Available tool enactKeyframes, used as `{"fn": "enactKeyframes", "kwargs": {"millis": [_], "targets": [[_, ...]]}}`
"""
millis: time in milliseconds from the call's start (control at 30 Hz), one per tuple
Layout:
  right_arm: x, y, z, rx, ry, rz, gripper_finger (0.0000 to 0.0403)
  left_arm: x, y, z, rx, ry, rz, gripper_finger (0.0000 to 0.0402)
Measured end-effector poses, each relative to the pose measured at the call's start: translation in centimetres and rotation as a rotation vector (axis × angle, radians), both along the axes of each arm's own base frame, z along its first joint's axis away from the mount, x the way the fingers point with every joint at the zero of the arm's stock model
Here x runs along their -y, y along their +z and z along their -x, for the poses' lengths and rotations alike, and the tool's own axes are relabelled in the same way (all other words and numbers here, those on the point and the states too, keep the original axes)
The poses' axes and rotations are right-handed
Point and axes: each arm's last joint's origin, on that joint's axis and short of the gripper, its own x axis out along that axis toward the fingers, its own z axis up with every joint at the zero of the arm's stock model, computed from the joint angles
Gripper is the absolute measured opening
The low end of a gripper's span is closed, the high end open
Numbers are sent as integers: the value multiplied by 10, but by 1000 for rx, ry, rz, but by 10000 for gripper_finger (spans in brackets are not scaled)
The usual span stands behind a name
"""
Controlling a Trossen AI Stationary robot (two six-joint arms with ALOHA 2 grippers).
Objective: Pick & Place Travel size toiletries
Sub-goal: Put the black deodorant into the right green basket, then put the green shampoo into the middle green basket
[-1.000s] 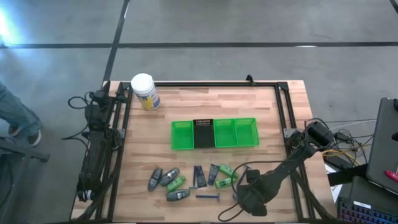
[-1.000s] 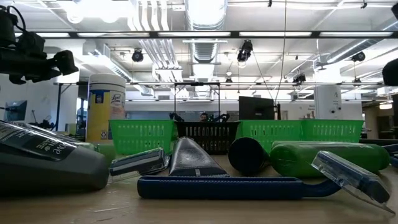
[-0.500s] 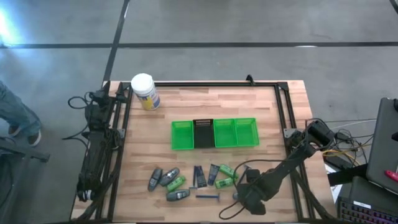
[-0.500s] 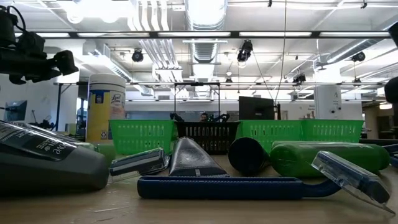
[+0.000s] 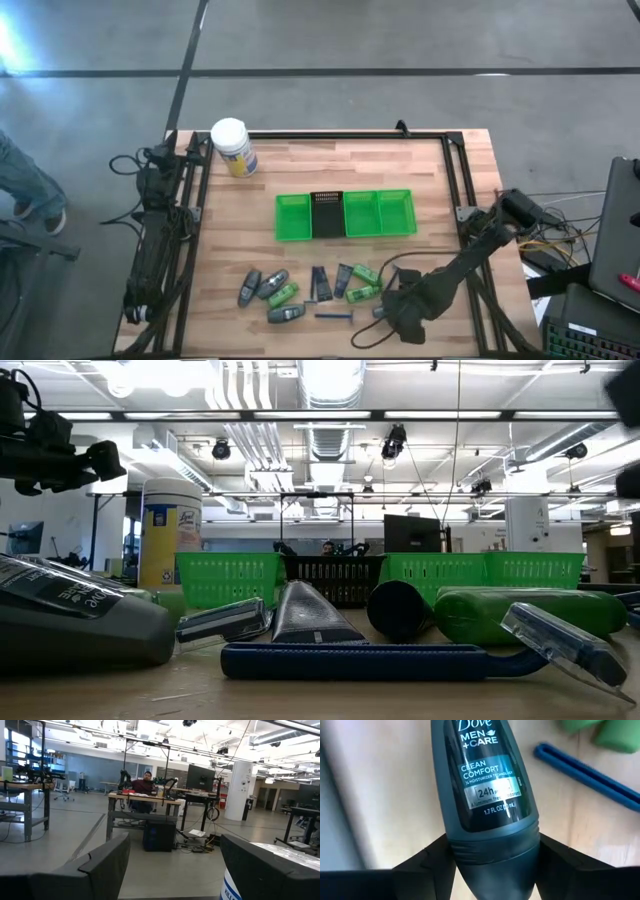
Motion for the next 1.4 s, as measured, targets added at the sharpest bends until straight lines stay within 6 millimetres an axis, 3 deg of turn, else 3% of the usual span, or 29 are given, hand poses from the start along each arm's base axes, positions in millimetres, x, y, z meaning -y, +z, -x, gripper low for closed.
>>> {"fn": "enactKeyframes", "kwargs": {"millis": [167, 300, 467, 600, 800, 1033, 1400], "targets": [[20, 29, 16, 35, -200, 78, 198, 0, 0, 0, 0, 0, 0, 314], [58, 54, 34, 80, -553, 146, 198, 0, 0, 0, 0, 0, 0, 314], [113, 61, 52, 176, -1192, 70, 200, 0, 0, 0, 0, 0, 1, 314], [148, 52, 51, 275, -1440, -36, 212, 0, 0, 0, 0, 0, 1, 314], [187, 43, 44, 250, -1538, -41, 203, 0, 0, 0, 0, 0, 1, 314], [216, 35, 29, 174, -1483, -77, 220, 0, 0, 0, 0, 0, 1, 314], [222, 13, 5, 92, -1448, -87, 258, 0, 0, 0, 0, 0, 1, 314]]}}
